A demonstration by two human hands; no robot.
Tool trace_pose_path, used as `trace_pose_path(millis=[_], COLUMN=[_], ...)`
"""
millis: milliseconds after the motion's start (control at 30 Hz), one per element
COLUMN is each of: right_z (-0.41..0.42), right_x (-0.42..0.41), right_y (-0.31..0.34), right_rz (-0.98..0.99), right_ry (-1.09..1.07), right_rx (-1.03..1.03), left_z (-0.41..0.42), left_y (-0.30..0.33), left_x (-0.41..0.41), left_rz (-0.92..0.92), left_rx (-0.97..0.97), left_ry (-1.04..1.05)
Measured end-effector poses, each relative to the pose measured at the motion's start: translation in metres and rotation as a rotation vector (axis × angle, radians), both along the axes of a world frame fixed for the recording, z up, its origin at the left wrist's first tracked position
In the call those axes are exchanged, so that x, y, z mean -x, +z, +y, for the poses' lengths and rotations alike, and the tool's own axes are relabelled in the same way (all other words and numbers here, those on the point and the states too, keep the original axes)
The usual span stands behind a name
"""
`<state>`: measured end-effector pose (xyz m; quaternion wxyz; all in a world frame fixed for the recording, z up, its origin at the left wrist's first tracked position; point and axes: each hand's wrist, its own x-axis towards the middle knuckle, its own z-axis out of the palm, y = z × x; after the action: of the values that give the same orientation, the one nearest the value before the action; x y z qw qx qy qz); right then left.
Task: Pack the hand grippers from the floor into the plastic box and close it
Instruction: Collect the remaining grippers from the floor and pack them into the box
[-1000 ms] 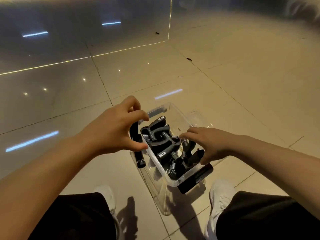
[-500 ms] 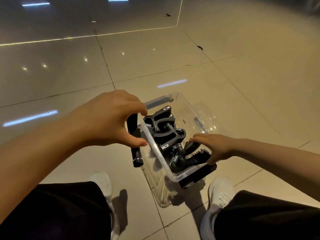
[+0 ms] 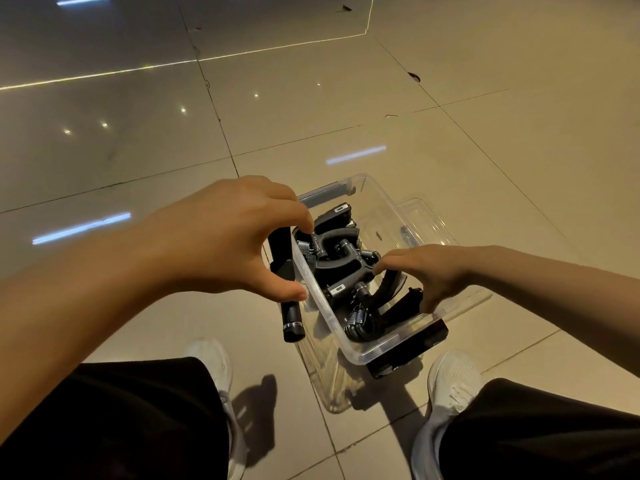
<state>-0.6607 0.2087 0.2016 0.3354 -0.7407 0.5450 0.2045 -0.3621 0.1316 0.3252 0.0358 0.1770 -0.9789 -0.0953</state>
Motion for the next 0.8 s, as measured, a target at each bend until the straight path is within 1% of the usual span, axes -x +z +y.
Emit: trace_pose_path(millis=[133,200,267,367,467,567,667,800], right_z=[0.002,0.007,0.011,0.012,0.006,0.000,-0.004,-0.008], right_x=[0.003,0.008,0.011,0.012,0.006,-0.003,-0.013,-0.010], right_y=[-0.004,-0.010,-0.016,-0.025,-0.020,-0.008,0.007,0.010], right_rz=[-0.073,-0.053,0.064,0.256,0.337,0.319,0.248,0.107], right_ry=[-0.112,-0.139,-0.052,0.178,0.325,0.369,0.352,0.183], right_rx=[-0.043,-0.068,-0.066,0.043,0.142,0.136,0.124,0.055], left_z=[-0.001,-0.002,-0.001,-0.002,-0.002,-0.002,-0.005,-0.007], left_y=[0.000,0.000,0.000,0.000,0.000,0.001,0.001,0.001], left_x=[0.000,-0.001,-0.001,-0.002,-0.003,-0.002,-0.002,-0.001], left_rz=[0.012,0.014,0.016,0.025,0.040,0.043,0.039,0.050], left_rx=[0.004,0.000,-0.002,0.012,0.012,0.004,-0.007,-0.020], left_ry=[-0.003,-0.002,-0.007,-0.021,-0.015,-0.015,-0.010,-0.015])
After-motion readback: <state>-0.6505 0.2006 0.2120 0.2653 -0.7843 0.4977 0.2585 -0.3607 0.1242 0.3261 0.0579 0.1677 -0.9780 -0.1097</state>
